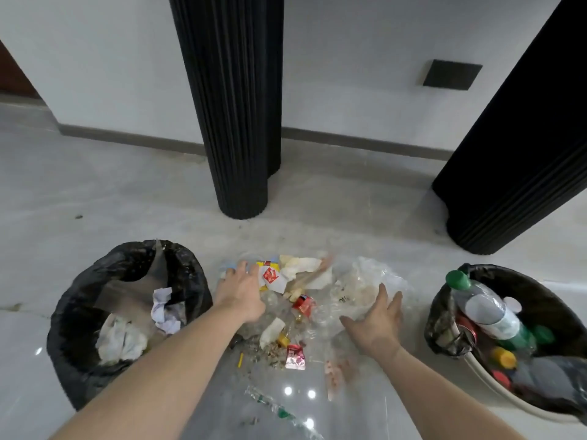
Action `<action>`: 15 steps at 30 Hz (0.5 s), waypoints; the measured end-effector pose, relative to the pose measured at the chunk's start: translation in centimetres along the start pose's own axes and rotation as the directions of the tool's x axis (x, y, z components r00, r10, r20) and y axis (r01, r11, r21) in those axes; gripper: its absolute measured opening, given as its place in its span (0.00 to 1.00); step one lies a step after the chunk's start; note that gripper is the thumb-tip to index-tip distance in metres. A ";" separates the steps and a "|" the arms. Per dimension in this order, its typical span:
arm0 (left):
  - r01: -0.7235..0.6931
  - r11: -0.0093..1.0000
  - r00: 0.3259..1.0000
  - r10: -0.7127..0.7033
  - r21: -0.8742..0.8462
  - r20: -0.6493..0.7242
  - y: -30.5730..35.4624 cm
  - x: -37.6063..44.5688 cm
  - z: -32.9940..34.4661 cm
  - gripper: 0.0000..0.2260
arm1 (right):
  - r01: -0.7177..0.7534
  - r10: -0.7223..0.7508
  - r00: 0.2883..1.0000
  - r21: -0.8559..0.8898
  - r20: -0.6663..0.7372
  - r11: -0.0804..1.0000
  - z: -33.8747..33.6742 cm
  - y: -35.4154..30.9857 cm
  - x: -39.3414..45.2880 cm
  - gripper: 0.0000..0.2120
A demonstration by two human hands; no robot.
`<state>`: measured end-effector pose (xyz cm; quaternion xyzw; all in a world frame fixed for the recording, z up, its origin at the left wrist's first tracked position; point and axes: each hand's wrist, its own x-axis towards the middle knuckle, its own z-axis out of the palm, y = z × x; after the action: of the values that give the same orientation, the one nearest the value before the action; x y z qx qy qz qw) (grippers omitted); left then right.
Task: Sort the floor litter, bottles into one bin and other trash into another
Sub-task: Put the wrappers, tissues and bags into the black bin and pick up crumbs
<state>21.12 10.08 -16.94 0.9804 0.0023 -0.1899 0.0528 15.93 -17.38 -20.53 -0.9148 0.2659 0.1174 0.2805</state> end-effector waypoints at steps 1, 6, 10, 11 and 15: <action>0.005 1.000 1.000 -0.005 0.000 -0.006 0.0 0.8 0.3 0.35 | -0.022 0.022 1.000 -0.002 -0.008 1.000 0.4 -0.1 0.6 0.57; 0.014 0.998 0.998 -0.018 0.057 0.061 -0.2 3.7 2.4 0.40 | -0.088 0.090 0.996 -0.073 0.020 0.993 2.1 -0.2 3.4 0.63; 0.002 0.994 0.999 -0.007 0.108 0.045 -0.4 4.0 4.3 0.33 | -0.097 0.109 0.992 -0.160 0.068 0.982 3.7 0.7 4.3 0.58; -0.002 0.992 1.000 -0.001 0.122 0.026 -0.5 3.9 4.8 0.30 | -0.093 0.108 0.992 -0.184 0.070 0.978 4.0 0.9 4.2 0.53; -0.012 0.989 0.999 0.018 0.148 -0.036 -0.3 3.3 5.7 0.24 | -0.062 0.089 0.993 -0.285 0.083 0.957 4.6 1.6 3.6 0.33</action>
<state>22.08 9.75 -23.44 0.9850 -0.0182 -0.1707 -0.0188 17.72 -17.32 -26.28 -0.9279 0.2676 0.2082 0.1552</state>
